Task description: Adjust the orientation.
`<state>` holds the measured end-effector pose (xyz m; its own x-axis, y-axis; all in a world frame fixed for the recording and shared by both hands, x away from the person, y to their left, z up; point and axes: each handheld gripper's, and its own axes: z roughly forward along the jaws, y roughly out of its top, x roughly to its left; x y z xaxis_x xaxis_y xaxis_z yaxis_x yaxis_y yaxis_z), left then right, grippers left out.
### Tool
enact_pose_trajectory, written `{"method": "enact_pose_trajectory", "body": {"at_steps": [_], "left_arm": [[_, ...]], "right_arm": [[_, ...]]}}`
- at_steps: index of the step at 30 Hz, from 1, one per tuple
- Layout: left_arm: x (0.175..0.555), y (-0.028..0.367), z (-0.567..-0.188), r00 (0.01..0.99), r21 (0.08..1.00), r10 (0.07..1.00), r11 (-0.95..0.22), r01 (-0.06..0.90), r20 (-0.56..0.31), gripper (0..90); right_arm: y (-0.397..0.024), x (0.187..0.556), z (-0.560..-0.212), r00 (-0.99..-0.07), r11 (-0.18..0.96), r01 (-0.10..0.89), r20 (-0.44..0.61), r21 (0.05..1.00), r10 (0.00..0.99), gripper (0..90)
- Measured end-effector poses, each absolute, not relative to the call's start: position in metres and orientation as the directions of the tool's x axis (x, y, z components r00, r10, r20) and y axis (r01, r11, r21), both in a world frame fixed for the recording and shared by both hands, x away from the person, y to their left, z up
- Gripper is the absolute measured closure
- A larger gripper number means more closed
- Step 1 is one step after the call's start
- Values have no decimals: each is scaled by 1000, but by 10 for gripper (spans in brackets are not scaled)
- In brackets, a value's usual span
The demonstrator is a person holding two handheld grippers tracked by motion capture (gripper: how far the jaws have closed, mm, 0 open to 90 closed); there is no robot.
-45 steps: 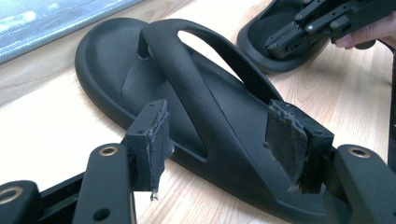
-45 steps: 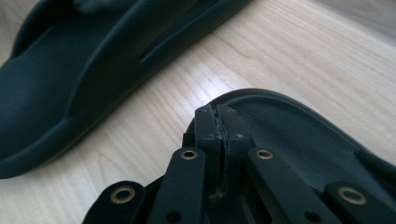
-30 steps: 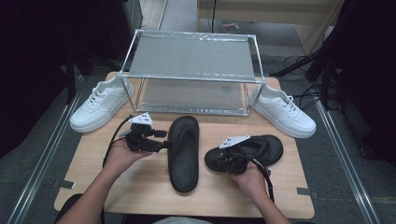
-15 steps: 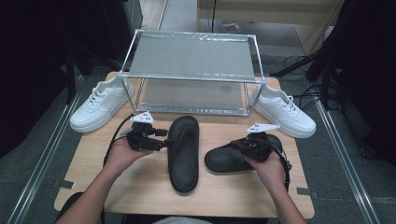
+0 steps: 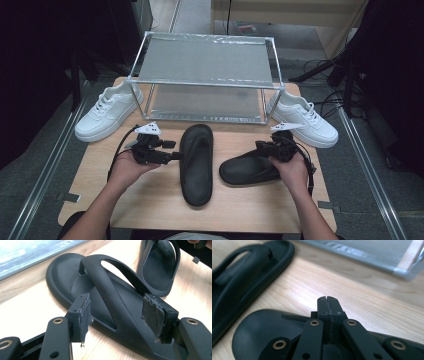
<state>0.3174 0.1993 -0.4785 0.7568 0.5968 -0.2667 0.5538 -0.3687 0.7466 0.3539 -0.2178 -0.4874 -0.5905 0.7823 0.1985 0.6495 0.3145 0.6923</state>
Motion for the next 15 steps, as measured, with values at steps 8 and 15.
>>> {"method": "enact_pose_trajectory", "body": {"at_steps": [8, 15], "left_arm": [[315, 204, -479, 745, 746, 609, -355, 563, -272, 394], [315, 203, -479, 747, 746, 608, -359, 561, -270, 388]], "right_arm": [[-207, 355, -490, -622, 362, 640, 180, 678, 762, 900], [-194, 349, -493, -655, 402, 635, 183, 659, 734, 900]]}}
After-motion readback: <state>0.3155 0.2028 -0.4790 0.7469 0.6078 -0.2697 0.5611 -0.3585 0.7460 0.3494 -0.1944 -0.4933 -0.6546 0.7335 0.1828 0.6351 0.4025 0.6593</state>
